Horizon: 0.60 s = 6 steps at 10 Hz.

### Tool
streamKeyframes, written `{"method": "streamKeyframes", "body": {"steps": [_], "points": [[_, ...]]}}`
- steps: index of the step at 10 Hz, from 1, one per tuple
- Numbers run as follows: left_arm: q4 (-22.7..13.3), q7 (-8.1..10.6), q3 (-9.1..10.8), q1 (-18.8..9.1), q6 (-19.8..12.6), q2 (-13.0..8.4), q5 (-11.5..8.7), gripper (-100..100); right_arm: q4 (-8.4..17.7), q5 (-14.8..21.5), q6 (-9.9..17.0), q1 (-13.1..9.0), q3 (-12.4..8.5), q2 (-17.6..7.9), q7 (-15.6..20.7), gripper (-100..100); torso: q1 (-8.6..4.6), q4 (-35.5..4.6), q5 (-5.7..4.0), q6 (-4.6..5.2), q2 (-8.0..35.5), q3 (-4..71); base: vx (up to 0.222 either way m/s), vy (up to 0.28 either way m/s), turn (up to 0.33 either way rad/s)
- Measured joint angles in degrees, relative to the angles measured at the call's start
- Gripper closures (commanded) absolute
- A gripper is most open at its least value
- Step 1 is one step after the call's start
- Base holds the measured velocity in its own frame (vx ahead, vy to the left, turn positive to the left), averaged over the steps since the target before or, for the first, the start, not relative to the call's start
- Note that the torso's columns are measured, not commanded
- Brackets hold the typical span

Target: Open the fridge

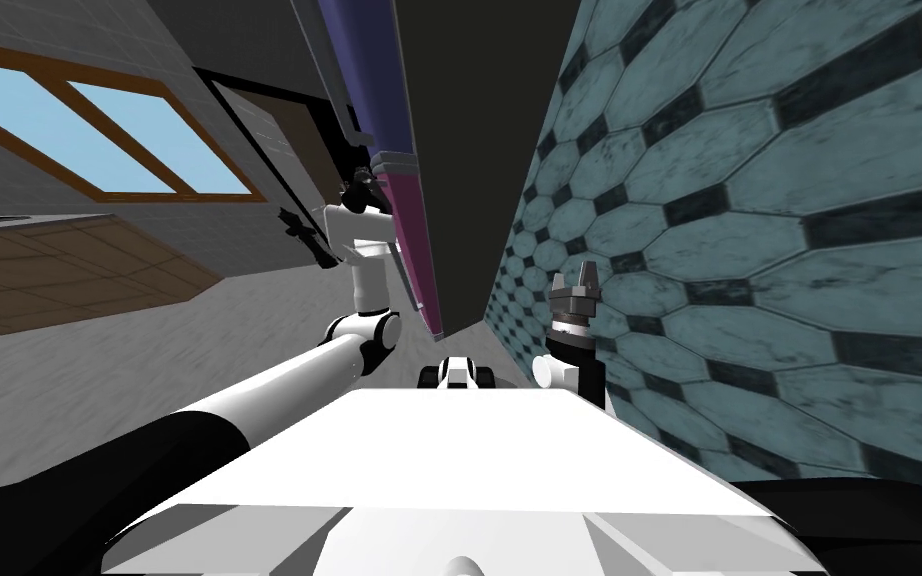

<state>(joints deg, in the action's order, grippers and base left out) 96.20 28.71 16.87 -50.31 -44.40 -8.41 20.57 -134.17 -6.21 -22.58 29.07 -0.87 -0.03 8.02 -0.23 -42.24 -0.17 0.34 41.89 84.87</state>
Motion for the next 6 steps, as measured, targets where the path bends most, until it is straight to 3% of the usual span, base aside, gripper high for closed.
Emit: {"method": "streamKeyframes", "body": {"steps": [6], "points": [[-5.32,1.38,4.61,-8.65,-8.52,0.76,4.21,-100,0.00,0.00,0.00,0.00,0.00,0.00,0.00,0,-0.01,0.00,0.01,-0.01,0.15,-0.11,0.012,-0.069,0.072]]}}
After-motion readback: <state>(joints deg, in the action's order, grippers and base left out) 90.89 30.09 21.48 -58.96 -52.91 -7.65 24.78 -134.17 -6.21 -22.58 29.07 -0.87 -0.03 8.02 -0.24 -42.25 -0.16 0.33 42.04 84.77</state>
